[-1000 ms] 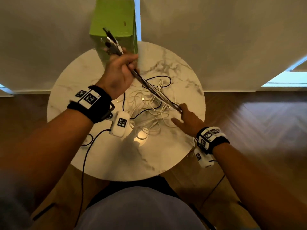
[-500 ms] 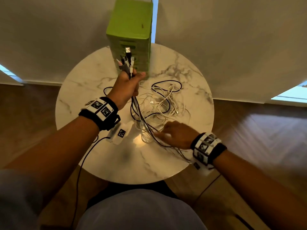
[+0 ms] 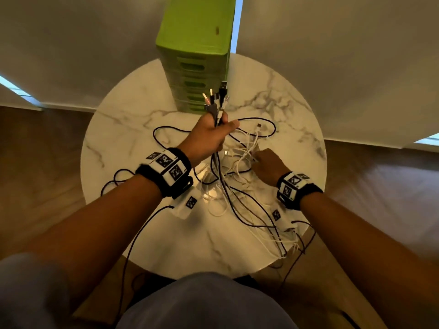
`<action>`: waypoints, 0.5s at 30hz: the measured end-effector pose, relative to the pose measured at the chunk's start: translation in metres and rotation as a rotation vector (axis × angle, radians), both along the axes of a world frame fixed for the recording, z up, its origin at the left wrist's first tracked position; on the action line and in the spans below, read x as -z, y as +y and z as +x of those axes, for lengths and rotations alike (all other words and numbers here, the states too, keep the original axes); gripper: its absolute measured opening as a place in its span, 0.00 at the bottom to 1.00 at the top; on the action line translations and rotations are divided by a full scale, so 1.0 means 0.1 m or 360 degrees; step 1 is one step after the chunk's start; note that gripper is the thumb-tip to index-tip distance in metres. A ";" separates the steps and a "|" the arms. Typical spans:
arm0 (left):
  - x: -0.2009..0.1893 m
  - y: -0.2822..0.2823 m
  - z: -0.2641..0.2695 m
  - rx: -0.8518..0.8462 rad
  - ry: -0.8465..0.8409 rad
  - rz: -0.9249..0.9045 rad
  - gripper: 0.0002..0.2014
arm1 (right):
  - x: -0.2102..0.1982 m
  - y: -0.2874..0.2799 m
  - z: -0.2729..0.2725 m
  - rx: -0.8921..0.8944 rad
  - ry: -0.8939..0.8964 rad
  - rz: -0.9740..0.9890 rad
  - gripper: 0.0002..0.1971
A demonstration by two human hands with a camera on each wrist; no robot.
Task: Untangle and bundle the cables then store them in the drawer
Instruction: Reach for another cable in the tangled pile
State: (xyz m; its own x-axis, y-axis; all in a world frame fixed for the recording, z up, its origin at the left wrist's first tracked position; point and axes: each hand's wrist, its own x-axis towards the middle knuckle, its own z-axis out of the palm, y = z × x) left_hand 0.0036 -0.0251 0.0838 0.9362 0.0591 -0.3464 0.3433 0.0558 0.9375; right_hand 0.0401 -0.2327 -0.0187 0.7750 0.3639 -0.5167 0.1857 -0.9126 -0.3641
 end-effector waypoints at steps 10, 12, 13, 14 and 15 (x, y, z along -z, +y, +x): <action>0.16 0.01 0.17 0.0060 0.0132 -0.0057 0.14 | -0.04 -0.27 0.35 0.0767 0.0234 0.0395 0.07; 0.18 0.00 0.20 0.0065 0.0142 -0.0045 0.15 | -0.03 -0.26 0.44 0.0845 0.0033 0.0340 0.08; 0.19 0.00 0.20 0.0068 0.0135 -0.0033 0.14 | 0.01 -0.28 0.49 0.0838 -0.0116 0.0258 0.11; 0.20 0.01 0.21 0.0070 0.0124 -0.0024 0.14 | -0.03 -0.28 0.50 0.0843 -0.0201 0.0163 0.13; 0.21 0.01 0.22 0.0069 0.0119 -0.0022 0.14 | -0.01 -0.30 0.54 0.0798 -0.0194 0.0059 0.16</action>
